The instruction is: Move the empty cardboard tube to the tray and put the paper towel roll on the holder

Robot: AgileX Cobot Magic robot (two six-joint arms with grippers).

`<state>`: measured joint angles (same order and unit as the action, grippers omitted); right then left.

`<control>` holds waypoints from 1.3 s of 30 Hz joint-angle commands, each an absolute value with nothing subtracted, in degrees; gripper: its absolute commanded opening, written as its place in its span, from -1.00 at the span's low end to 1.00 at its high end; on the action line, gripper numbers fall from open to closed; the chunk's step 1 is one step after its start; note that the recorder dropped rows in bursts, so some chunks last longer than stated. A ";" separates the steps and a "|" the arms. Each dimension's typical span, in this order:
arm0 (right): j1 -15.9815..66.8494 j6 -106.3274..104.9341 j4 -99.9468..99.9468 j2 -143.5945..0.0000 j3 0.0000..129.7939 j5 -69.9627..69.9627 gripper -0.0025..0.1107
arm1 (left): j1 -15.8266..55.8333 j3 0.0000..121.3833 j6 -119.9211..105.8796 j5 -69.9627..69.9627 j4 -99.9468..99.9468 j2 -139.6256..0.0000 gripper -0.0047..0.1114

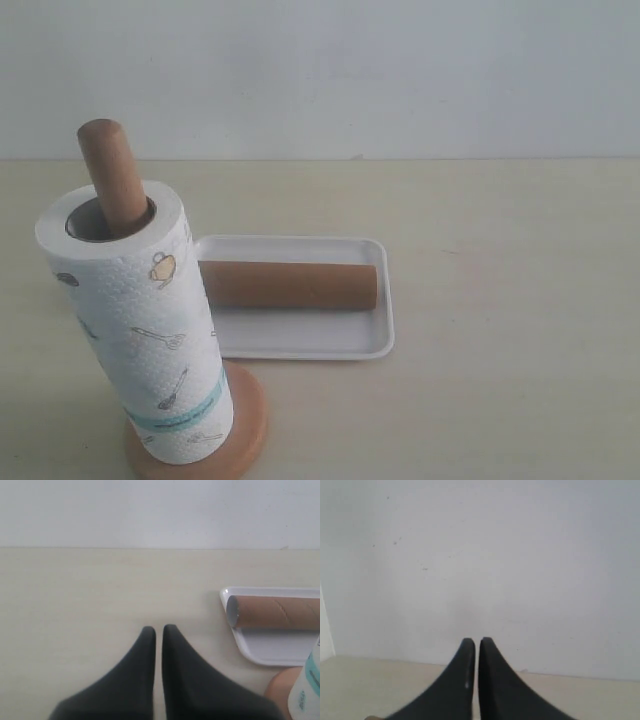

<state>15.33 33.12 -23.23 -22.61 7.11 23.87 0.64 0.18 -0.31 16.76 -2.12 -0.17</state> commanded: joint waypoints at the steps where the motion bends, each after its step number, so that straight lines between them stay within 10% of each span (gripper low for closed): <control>1: 15.74 23.28 -7.15 -22.46 4.55 24.08 -0.91 | 0.38 0.00 -0.48 16.67 -2.38 0.00 -0.85; 24: 21.73 -3.05 5.24 -22.46 2.82 14.38 -0.91 | 0.38 0.00 -0.48 16.67 -2.38 0.00 -0.85; 39: 6.72 -4.56 5.47 -5.74 0.00 -3.61 -0.91 | 0.38 0.00 -0.48 16.67 -2.38 0.00 -0.85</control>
<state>9.02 -4.30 5.59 -8.04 0.37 0.50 0.64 0.18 -0.31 16.76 -2.12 -0.17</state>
